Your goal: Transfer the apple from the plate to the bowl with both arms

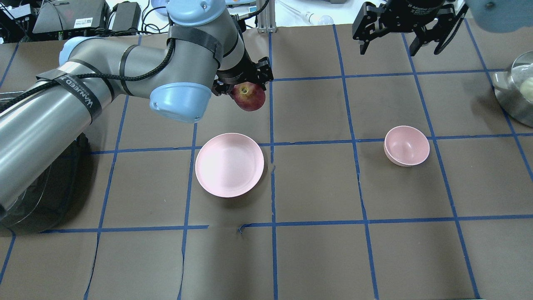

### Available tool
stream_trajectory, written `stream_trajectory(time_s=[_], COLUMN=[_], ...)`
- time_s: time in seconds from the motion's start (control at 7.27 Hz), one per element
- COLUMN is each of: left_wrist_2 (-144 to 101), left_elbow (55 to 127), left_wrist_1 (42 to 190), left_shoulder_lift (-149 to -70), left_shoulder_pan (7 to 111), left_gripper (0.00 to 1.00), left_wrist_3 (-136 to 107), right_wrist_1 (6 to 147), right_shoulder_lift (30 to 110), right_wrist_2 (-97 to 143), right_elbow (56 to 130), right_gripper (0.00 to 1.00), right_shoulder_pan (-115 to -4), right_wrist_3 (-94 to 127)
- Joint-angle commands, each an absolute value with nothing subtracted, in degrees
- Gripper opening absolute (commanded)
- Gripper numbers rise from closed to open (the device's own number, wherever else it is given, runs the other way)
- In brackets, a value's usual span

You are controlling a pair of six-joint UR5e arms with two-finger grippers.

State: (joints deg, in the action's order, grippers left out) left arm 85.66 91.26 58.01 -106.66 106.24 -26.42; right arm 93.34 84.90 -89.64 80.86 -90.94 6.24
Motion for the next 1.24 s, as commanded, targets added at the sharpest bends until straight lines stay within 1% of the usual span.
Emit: stream_trajectory(time_s=[0.0, 0.69, 1.1], left_wrist_2=[85.69, 85.69, 85.69], left_elbow=[91.32, 91.32, 91.58], left_wrist_1=[58.01, 57.92, 56.78], left_shoulder_lift=[-106.79, -106.53, -106.87], left_shoulder_pan=[106.87, 106.88, 106.88], left_gripper=[0.0, 0.0, 0.0], left_wrist_3=[-28.11, -28.12, -27.33], right_wrist_1=[93.34, 93.25, 94.31], right_shoulder_lift=[84.9, 84.55, 84.29], right_wrist_2=[-89.56, -89.74, -90.18], right_elbow=[80.86, 81.03, 88.21], right_gripper=[1.0, 1.0, 1.0], right_shoulder_pan=[-90.97, -90.62, -88.08], right_wrist_3=[6.24, 5.01, -5.08])
